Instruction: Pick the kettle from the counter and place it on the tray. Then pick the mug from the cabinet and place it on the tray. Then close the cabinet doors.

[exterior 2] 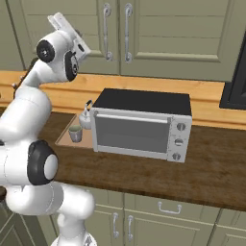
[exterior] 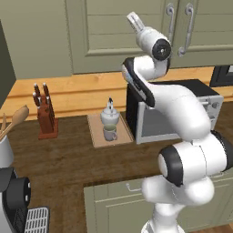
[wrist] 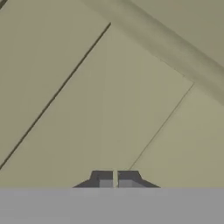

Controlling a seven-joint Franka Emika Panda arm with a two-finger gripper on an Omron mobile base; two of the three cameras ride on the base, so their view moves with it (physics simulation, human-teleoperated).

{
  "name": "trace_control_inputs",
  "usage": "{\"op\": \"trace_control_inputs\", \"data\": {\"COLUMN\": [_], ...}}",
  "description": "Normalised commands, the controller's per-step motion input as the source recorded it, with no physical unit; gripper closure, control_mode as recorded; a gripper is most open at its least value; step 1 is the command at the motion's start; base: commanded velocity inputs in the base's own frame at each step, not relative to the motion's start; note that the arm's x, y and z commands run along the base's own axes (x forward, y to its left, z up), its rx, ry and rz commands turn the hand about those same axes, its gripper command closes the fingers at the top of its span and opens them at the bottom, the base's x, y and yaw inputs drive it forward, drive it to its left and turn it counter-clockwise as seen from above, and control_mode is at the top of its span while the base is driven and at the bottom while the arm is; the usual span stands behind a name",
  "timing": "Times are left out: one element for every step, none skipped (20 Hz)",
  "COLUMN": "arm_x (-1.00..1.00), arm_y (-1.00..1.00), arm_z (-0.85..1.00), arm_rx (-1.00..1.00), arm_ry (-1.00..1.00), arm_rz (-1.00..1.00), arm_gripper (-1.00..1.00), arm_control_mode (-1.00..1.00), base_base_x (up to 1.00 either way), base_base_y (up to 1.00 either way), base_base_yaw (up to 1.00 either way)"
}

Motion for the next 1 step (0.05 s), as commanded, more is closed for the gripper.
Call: {"op": "trace_control_inputs", "data": {"arm_x": [0.38], "arm_y": [-0.29], "arm_z": [0.0], "arm_rx": [0.11], "arm_ry": [0.1], "arm_rz": [0.06], "arm_gripper": [1.0], "arm_control_mode": [-1.0], "base_base_x": [0.0], "base_base_y": [0.0], "base_base_yaw": [0.0]}}
